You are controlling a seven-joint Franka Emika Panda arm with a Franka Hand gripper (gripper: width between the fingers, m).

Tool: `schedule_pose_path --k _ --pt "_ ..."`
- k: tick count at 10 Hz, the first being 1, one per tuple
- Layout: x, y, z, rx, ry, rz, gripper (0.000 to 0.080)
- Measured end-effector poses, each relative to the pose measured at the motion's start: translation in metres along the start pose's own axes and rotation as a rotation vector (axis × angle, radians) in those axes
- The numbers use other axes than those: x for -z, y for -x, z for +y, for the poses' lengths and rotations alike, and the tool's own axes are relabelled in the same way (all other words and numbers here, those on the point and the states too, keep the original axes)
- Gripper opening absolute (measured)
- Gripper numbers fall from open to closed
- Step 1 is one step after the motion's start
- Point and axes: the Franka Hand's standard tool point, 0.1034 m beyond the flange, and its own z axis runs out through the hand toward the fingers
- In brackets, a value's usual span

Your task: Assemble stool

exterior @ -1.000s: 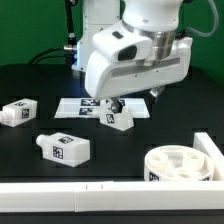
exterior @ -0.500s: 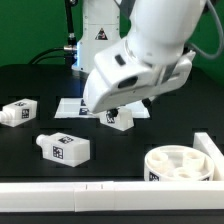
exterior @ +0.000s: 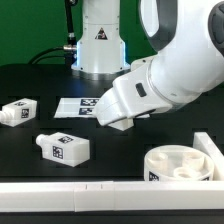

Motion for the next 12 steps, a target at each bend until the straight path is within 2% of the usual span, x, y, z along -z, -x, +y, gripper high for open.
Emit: schedule_pose_path --k 1,2,4,5,6,10,12 --pt "-0.003 0.003 0.005 0.016 0.017 -0.010 0.0649" --pt "-0.007 0.005 0.009 0.024 0.055 -0.031 0.0649" --pt "-0.011 0.006 0.010 0.024 0.061 -0.021 0.0649" --pt "-0.025 0.004 0.004 0.037 0.066 -0.001 0.0649" --pt "-0.032 0.005 0.002 0.047 0.065 0.000 0.0649" --pt "-0.037 0.003 0.003 0.099 0.063 0.010 0.0644" --pt "-0.036 0.003 0.003 0.099 0.063 0.010 0.0360"
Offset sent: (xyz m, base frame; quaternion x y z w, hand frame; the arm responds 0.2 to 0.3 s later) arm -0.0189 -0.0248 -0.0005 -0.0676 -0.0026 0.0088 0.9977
